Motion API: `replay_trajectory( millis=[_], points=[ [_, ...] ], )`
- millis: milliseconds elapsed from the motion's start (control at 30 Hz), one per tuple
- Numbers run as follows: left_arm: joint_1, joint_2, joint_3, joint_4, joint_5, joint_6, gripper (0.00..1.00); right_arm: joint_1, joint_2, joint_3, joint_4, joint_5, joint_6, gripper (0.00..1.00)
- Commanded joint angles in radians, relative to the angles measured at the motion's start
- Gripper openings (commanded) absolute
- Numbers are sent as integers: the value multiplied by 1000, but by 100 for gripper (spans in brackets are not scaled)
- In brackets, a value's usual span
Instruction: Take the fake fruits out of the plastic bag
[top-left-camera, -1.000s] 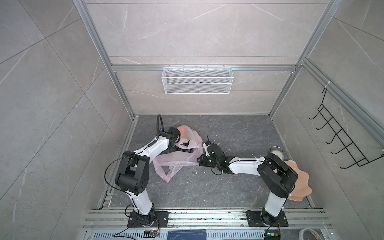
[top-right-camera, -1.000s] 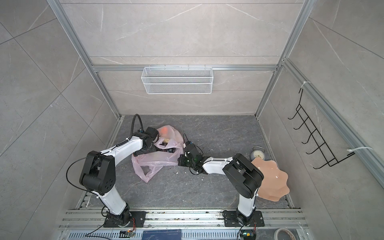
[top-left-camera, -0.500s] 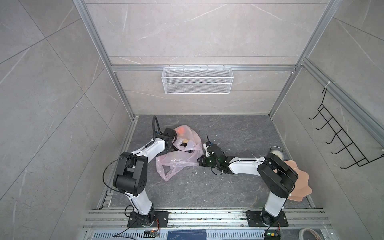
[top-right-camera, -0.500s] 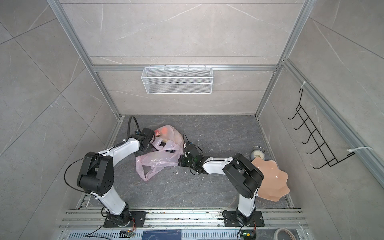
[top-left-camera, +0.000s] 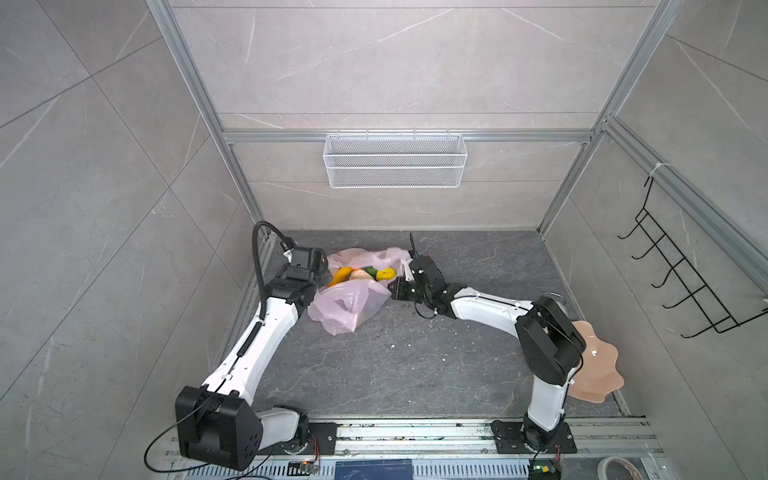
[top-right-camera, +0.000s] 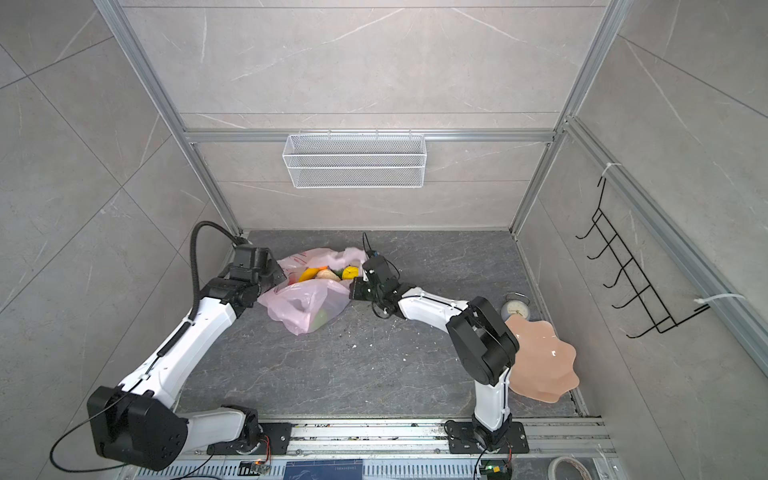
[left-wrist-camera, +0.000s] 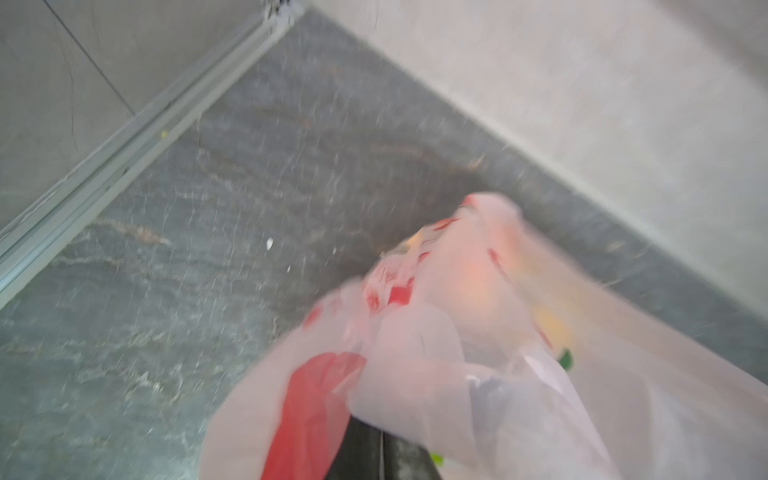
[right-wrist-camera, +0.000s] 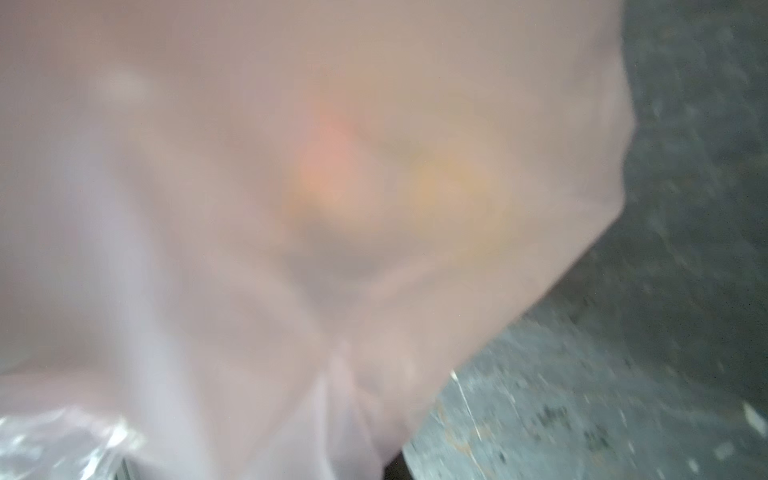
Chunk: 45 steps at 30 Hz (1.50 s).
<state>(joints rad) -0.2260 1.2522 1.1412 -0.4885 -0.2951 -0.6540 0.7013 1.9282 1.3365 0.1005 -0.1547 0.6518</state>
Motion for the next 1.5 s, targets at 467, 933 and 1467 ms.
replay_trajectory(
  millis=[467, 933, 1467],
  points=[
    [-183, -38, -242, 212, 290, -74, 0, -104, -81, -299, 33, -13, 1, 8],
    [-206, -66, -265, 218, 252, -60, 0, -25, -418, -447, -81, 7, -96, 49],
    [-209, -154, -354, 220, 229, -77, 0, 199, -198, -111, -206, 123, -176, 50]
  ],
)
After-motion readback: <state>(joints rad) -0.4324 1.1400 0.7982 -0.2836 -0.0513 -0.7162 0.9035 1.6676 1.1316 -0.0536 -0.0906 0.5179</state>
